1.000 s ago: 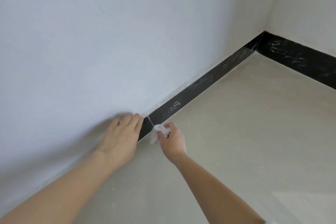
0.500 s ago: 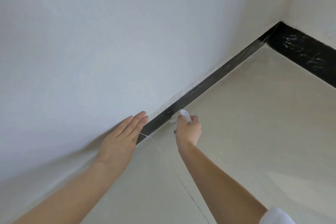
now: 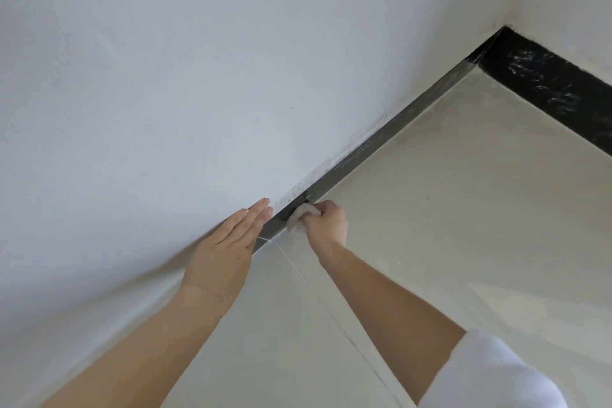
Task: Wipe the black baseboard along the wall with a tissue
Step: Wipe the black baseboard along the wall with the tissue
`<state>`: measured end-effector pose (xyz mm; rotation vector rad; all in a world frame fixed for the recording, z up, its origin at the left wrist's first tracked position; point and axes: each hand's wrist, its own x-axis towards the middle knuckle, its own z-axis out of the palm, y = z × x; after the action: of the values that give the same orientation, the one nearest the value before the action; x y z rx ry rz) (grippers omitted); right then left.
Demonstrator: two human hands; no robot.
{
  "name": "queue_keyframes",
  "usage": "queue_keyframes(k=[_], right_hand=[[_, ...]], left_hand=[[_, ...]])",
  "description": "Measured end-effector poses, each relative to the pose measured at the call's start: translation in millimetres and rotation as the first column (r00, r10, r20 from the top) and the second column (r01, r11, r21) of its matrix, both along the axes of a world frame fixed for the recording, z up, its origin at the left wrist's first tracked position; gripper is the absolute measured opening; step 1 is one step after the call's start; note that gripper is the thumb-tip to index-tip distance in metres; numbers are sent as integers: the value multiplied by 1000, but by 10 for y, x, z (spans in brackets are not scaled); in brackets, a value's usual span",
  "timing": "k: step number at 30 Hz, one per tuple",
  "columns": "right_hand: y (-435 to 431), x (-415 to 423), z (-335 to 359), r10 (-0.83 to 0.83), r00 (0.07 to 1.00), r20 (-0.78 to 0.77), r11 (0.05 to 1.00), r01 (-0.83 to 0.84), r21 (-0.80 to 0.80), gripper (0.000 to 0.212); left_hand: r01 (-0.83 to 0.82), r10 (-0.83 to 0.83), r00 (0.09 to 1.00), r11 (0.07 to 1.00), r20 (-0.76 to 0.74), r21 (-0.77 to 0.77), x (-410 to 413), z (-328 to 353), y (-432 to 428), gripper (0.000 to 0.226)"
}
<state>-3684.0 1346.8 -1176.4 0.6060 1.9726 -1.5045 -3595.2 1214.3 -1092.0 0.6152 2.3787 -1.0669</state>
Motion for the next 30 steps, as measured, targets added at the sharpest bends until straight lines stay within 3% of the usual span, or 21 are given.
queue_keyframes(k=[5, 8, 10, 14, 20, 26, 30], right_hand=[[279, -322, -81, -302, 953, -20, 953, 301, -43, 8], [446, -379, -36, -325, 945, -43, 946, 324, -31, 4], [521, -342, 75, -239, 971, -28, 971, 240, 18, 6], [517, -217, 441, 97, 994, -40, 992, -93, 88, 7], [464, -246, 1004, 459, 879, -129, 857, -400, 324, 7], [262, -103, 680, 506, 849, -154, 839, -442, 319, 3], [27, 281, 207, 477, 877, -55, 878, -472, 81, 7]], left_hand=[[59, -60, 998, 998, -23, -6, -38, 12, -72, 61], [28, -26, 997, 999, -66, 29, -33, 14, -91, 62], [44, -42, 998, 998, -53, 47, -23, 43, -87, 59], [10, -3, 997, 996, -78, 88, -33, 80, -62, 59], [-83, 95, 995, 963, -37, 258, -61, 221, -28, 59], [-13, 24, 999, 962, -34, 273, -56, 133, -70, 59], [109, -72, 987, 958, -147, 264, -30, 16, -140, 69]])
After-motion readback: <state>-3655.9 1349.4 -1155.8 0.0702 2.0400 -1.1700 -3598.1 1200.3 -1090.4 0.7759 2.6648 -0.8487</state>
